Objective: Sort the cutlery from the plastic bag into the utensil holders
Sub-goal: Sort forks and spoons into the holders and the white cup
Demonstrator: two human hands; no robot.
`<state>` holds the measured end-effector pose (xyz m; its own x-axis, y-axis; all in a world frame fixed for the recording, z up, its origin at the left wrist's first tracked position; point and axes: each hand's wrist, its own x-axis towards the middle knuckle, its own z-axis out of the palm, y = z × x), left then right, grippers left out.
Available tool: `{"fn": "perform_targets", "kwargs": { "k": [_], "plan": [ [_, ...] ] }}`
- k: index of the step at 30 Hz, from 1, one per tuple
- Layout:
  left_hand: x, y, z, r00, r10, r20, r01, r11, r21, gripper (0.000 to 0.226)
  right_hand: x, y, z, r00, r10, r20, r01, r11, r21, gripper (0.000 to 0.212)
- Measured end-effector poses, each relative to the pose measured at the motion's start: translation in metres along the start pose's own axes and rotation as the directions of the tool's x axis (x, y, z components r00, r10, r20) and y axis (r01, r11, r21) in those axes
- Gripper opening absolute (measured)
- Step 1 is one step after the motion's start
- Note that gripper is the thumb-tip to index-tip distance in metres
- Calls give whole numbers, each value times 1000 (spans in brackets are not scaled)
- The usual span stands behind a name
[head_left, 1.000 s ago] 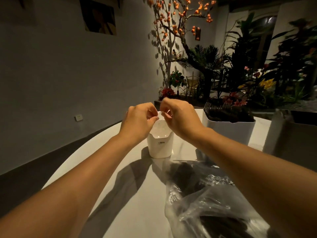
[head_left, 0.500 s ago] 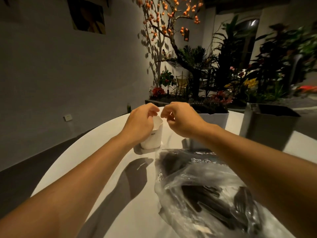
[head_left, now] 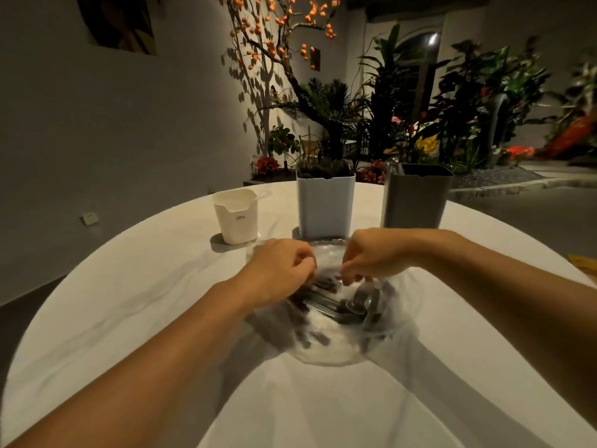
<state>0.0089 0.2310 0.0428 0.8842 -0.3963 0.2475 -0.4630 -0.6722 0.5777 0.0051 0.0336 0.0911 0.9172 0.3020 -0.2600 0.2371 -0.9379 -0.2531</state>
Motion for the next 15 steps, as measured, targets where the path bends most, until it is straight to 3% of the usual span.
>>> {"fn": "perform_targets", "kwargs": {
  "k": [2,4,7,10,12,15],
  "plan": [
    [1,-9,13,996,43,-72,-32,989,146,29,1,10,13,996,-23,-87,-5,950,-312,26],
    [1,-15,24,987,101,-128,-68,969,239,54,2,15,29,984,-96,-153,25,912,-410,28],
    [-3,-16,40,968,191,-160,-129,933,337,75,4,8,50,943,-215,-256,126,938,-324,29],
    [-7,-17,41,954,249,-167,-193,936,295,67,4,1,67,943,-199,-267,170,977,-130,41],
    [-10,-21,34,960,241,-141,-197,942,270,63,8,1,77,920,-224,-322,190,973,-133,46],
    [-11,-26,29,975,204,-92,-169,940,296,61,14,7,85,852,-271,-447,220,962,-165,35]
  ]
}}
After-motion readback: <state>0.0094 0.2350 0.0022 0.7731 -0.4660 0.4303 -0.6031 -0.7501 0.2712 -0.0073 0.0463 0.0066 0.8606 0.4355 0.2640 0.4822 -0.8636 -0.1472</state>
